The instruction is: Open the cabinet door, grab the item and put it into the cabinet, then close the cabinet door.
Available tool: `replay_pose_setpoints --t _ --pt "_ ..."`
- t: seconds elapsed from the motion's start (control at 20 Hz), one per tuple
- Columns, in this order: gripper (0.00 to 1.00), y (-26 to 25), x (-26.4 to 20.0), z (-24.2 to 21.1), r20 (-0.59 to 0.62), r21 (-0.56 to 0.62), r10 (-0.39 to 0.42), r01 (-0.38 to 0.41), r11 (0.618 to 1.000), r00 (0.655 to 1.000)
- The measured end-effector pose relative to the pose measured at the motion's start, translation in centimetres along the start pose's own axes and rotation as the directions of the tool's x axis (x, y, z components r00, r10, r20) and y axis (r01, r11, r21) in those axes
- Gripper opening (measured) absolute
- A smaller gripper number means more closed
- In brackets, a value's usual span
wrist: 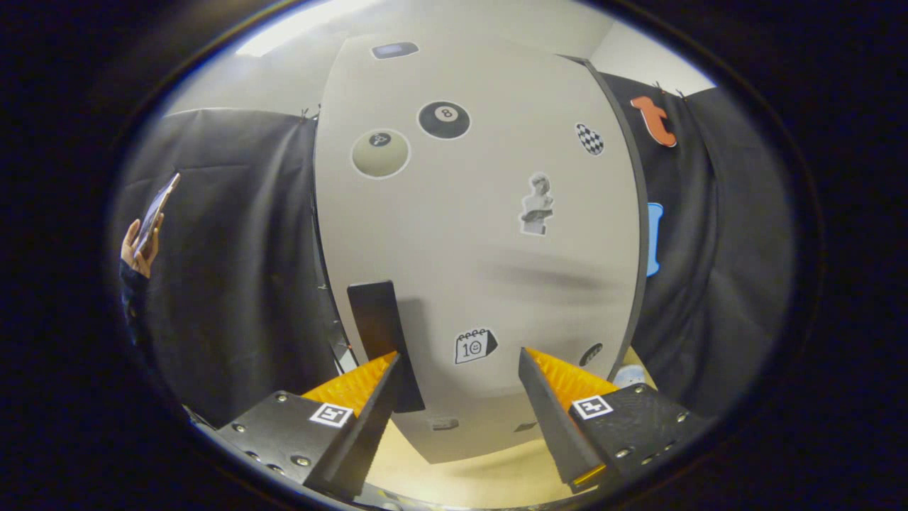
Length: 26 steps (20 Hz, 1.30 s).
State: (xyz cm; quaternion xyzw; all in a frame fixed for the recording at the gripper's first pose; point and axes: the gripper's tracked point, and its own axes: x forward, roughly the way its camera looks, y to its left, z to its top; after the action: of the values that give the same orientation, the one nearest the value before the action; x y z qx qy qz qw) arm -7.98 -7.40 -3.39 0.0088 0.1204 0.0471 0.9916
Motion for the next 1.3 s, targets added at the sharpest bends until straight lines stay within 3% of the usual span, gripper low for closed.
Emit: replay_pose_setpoints --t 0.7,1.3 --pt "0.97 2.3 7.0 0.7 0.014 0.006 0.045 -0.045 0.999 0.999" --pt "0.98 3.2 7.6 1.5 0.048 -0.038 0.048 -0.046 0.998 0.998"
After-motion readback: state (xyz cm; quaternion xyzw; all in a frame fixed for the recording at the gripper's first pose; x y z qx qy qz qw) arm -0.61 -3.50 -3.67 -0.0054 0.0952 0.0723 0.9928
